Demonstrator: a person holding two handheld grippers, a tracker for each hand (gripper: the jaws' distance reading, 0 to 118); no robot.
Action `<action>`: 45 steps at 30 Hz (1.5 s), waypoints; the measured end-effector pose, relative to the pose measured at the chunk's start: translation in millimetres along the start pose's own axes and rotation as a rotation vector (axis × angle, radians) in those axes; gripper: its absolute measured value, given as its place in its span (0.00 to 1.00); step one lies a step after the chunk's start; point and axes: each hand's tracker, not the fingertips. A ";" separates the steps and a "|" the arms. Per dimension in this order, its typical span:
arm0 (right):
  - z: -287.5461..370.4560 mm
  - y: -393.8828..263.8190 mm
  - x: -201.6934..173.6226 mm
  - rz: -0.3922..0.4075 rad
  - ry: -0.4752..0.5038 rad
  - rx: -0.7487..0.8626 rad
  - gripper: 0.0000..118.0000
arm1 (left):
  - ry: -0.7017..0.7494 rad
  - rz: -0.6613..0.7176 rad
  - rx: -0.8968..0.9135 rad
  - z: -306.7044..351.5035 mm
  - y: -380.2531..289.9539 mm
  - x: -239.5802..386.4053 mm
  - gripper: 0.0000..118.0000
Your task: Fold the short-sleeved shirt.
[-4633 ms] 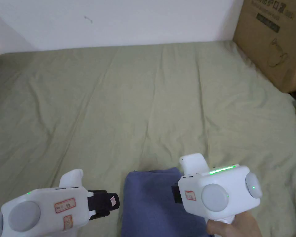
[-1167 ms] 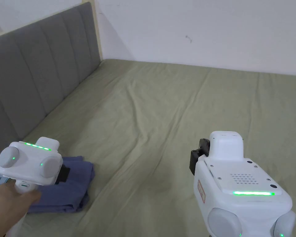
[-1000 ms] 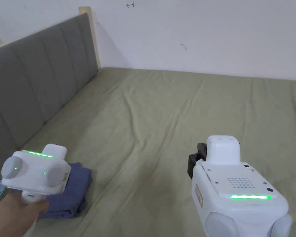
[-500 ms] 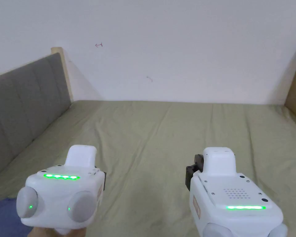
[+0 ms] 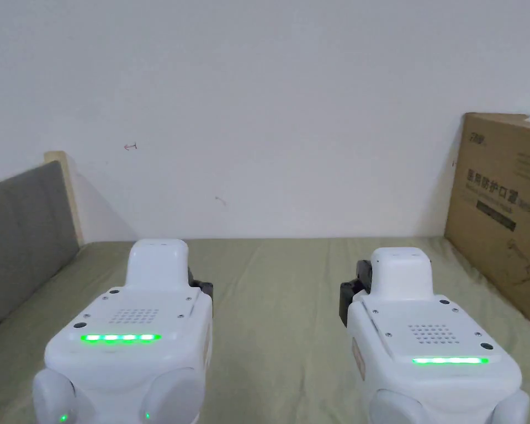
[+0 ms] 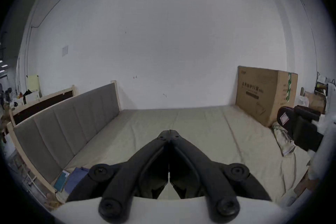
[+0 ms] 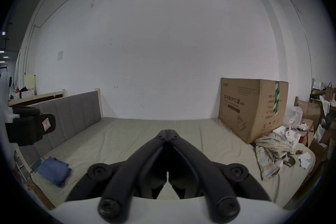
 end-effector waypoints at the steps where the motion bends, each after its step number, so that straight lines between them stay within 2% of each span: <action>1: 0.8 3.3 1.2 0.000 -0.001 0.007 0.00 | 0.002 -0.007 0.010 0.8 2.9 1.9 0.00; 13: 5.7 24.0 3.2 0.020 0.009 0.050 0.00 | 0.050 -0.026 0.100 10.8 20.8 10.5 0.00; 15: 7.0 23.5 4.2 0.017 0.005 0.051 0.01 | 0.054 -0.041 0.102 11.9 20.5 11.4 0.05; 17: 8.1 22.3 4.5 0.013 -0.004 0.048 0.08 | 0.051 -0.040 0.099 13.9 20.2 11.6 0.32; 18: 8.6 21.6 4.6 0.011 -0.005 0.048 0.17 | 0.045 -0.036 0.097 14.8 19.9 10.9 0.51; 19: 9.1 20.9 4.5 0.009 -0.008 0.048 0.28 | 0.031 -0.030 0.092 15.4 19.3 9.8 0.75; 20: 9.5 20.5 4.4 0.007 -0.008 0.047 0.32 | 0.025 -0.026 0.087 14.8 18.7 8.8 0.86; 21: 9.8 20.2 4.4 0.007 -0.006 0.046 0.42 | 0.023 -0.025 0.086 14.7 18.1 8.5 0.89; 22: 10.9 19.7 4.2 0.008 -0.005 0.046 0.60 | 0.030 -0.024 0.085 15.4 17.3 9.1 0.88; 23: 11.4 19.3 3.5 0.012 -0.011 0.049 0.64 | 0.042 -0.025 0.097 17.6 16.2 9.7 0.88; 26: 12.8 17.4 2.6 0.014 -0.018 0.064 0.67 | 0.032 -0.017 0.114 19.4 16.8 9.2 0.89; 28: 12.4 16.9 2.9 0.005 -0.014 0.067 0.78 | 0.012 -0.019 0.112 19.8 17.3 9.1 0.89; 33: 11.9 15.5 2.8 0.005 -0.021 0.067 0.79 | 0.008 -0.068 0.127 24.3 13.7 16.7 0.89; 36: 12.2 15.6 4.9 0.009 -0.027 0.063 0.79 | -0.068 -0.038 0.119 26.5 14.1 13.1 0.89; 45: 10.7 12.2 18.1 -0.002 -0.050 0.051 0.80 | -0.031 -0.001 0.058 21.5 14.5 5.6 0.89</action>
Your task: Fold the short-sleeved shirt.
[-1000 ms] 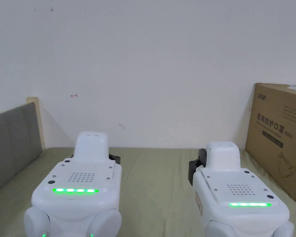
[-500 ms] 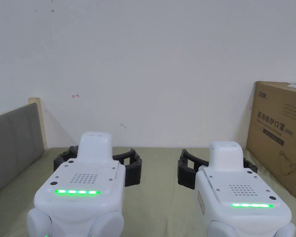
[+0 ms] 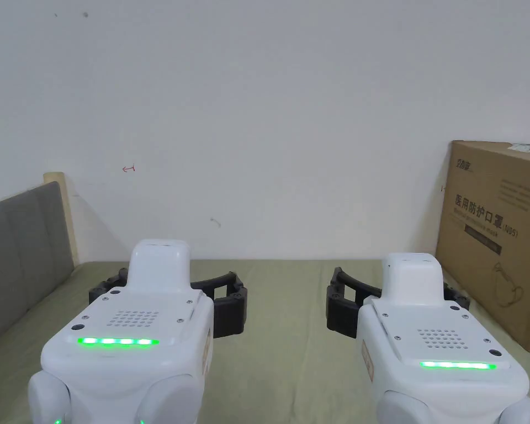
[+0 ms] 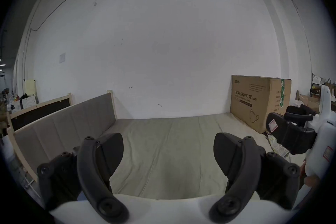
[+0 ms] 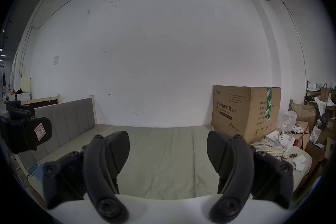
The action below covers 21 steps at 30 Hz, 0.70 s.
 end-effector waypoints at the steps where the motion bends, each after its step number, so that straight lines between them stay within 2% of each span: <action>1: 1.2 0.7 1.0 0.000 0.000 -0.001 0.79 | 0.013 -0.007 -0.013 -1.3 0.0 0.2 0.89; 11: 0.0 -4.3 1.1 0.022 0.009 -0.021 0.79 | 0.102 -0.041 -0.089 -9.3 -3.1 4.4 0.89; 17: 0.4 -5.8 3.7 0.026 0.001 -0.024 0.79 | 0.110 -0.054 0.002 -1.4 -9.9 1.4 0.89; 21: -0.4 -7.7 4.8 0.023 -0.003 -0.029 0.79 | 0.022 -0.004 -0.005 -1.2 -5.9 -6.8 0.89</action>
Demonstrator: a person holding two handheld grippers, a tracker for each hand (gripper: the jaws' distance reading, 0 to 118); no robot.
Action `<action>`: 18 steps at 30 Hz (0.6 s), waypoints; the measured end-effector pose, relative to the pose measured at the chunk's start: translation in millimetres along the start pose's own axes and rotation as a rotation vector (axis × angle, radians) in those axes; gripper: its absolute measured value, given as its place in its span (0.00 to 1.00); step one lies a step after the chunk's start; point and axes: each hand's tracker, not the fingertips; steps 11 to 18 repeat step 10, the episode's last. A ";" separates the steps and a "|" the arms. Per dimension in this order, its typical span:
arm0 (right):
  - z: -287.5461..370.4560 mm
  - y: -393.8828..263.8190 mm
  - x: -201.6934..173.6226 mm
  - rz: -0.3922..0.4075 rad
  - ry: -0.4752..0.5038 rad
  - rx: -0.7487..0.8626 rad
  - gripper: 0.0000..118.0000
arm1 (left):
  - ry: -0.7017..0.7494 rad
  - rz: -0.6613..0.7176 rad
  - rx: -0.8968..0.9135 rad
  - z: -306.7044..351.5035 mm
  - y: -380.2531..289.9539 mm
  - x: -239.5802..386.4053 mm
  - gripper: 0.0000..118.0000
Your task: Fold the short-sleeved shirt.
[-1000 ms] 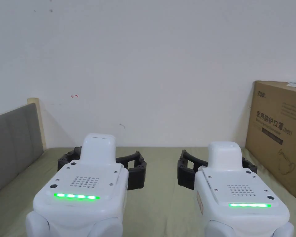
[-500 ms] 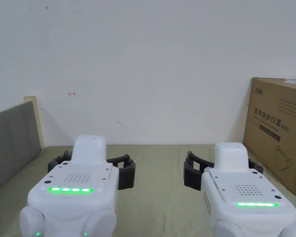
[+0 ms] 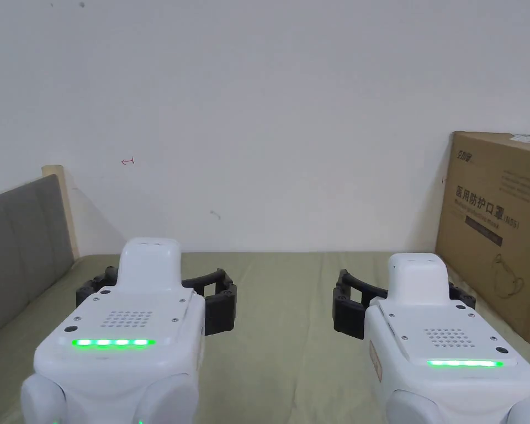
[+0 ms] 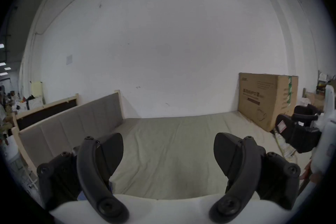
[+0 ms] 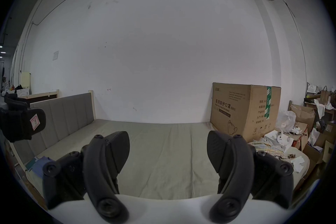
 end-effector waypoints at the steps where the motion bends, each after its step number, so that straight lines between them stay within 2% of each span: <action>1: -0.2 -0.5 0.0 0.002 0.000 0.000 0.79 | -0.007 0.016 -0.007 -0.6 0.6 -1.5 0.89; 18: -1.8 -2.9 0.2 0.005 0.000 -0.004 0.79 | -0.010 0.002 -0.034 -3.8 -1.6 -1.8 0.88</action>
